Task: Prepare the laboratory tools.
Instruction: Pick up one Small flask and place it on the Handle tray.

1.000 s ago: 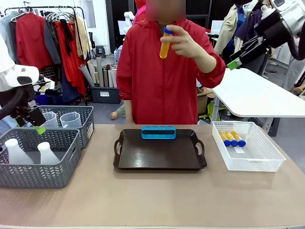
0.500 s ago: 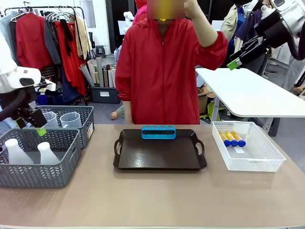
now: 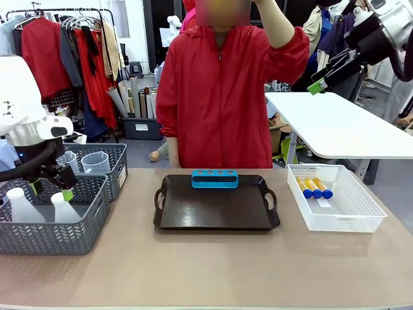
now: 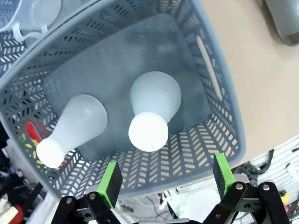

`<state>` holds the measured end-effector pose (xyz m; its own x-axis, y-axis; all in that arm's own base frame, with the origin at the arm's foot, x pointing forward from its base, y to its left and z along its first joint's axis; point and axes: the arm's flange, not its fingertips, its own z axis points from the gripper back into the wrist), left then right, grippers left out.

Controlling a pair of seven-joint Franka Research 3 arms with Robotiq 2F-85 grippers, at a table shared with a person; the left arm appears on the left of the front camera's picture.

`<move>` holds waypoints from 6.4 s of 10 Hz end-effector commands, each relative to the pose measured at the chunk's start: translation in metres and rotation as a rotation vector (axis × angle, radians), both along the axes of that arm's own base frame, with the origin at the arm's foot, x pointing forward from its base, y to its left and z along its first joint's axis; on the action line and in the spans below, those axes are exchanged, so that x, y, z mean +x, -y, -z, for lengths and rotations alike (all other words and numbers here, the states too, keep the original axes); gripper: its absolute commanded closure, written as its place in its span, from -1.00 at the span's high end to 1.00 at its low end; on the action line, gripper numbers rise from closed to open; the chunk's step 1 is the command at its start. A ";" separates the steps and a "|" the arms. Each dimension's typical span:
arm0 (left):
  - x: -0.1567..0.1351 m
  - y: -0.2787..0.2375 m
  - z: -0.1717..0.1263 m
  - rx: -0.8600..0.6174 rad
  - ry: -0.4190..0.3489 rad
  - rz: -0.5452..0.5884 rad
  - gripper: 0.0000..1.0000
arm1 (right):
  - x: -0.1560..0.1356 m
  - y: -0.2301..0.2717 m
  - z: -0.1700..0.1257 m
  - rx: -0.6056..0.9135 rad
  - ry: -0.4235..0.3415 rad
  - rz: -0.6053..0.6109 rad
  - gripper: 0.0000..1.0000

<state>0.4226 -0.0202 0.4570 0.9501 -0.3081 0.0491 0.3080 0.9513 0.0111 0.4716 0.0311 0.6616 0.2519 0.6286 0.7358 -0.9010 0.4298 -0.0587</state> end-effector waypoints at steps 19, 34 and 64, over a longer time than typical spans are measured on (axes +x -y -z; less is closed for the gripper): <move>0.016 -0.001 0.007 0.052 0.084 -0.142 -1.00 | -0.001 0.000 -0.001 0.001 0.003 -0.004 1.00; -0.001 0.136 -0.325 0.165 0.293 0.331 -1.00 | -0.001 0.000 -0.001 0.001 0.003 -0.004 1.00; 0.119 0.371 -0.158 0.001 0.156 1.217 -1.00 | -0.001 0.000 -0.001 0.001 0.003 -0.004 1.00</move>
